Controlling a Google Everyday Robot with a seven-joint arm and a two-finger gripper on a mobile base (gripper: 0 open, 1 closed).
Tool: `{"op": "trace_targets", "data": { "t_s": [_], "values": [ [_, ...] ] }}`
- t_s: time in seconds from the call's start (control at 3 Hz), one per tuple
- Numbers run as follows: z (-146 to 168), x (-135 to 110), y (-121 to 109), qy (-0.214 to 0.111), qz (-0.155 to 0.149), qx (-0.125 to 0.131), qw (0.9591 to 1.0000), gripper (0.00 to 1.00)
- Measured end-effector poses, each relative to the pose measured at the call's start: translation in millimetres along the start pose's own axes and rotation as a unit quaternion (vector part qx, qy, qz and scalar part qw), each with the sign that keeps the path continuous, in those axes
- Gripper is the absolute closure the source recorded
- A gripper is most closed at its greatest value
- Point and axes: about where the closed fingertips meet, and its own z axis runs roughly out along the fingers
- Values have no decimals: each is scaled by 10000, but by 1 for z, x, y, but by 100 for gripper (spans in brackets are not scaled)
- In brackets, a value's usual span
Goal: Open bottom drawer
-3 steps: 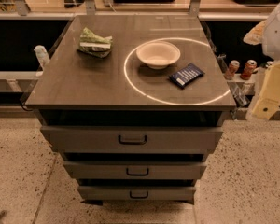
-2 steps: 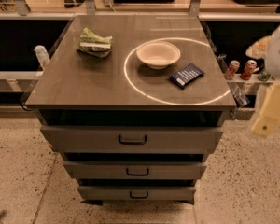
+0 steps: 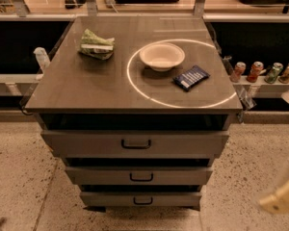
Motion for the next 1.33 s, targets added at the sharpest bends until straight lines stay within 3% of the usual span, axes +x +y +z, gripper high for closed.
{"op": "trace_targets", "data": {
  "t_s": [0.33, 0.67, 1.0, 1.33],
  "values": [
    [8, 23, 13, -164, 540, 157, 9983, 0],
    [8, 23, 13, -164, 542, 156, 9983, 0],
    [40, 48, 22, -111, 857, -66, 9962, 0],
    [101, 100, 51, -48, 1682, -345, 9851, 0]
  ]
}}
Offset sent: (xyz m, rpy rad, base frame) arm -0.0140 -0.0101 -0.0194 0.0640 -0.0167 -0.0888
